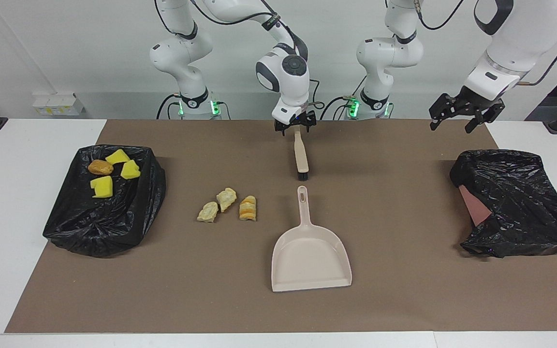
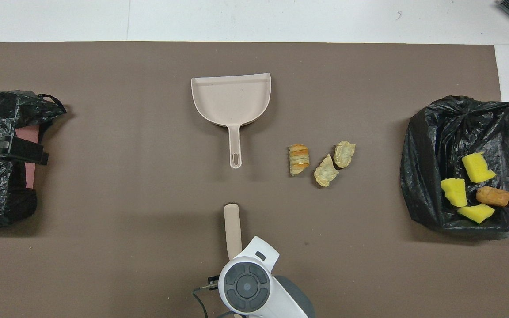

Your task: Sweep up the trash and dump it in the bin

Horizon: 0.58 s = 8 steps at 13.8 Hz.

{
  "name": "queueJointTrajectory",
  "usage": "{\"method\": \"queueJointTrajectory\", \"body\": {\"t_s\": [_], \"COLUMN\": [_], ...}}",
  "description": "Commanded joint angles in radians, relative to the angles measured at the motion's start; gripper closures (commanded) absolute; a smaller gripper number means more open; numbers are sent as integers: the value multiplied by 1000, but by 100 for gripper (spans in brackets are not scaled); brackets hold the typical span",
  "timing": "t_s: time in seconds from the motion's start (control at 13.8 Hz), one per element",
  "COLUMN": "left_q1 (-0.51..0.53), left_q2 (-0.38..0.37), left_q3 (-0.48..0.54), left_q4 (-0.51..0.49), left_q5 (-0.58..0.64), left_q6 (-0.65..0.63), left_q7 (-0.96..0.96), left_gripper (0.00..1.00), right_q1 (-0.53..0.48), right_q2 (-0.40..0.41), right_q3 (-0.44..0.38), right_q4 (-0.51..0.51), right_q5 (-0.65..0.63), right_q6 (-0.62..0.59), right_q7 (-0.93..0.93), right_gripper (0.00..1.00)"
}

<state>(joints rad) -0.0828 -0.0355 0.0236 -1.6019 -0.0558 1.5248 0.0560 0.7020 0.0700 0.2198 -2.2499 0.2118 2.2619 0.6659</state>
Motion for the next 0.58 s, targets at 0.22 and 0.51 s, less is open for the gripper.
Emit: {"method": "queueJointTrajectory", "body": {"t_s": [0.22,0.51], "left_q1": [8,-17], "left_q2": [-7,0], "left_q3": [-5,-19], "left_q4": [-3,-16], "left_q5": [19,10], "left_q6": [-5,89], "left_q7": [10,-1], "left_gripper": [0,0], "right_q1": [30,28], "right_q2": [-61,-55], "right_q3": [-2,-2], "right_q4": [-42,-42], "right_q5": [21,20], "right_q6": [-44,-21], "right_q7": [17,21], "right_gripper": [22,100]}}
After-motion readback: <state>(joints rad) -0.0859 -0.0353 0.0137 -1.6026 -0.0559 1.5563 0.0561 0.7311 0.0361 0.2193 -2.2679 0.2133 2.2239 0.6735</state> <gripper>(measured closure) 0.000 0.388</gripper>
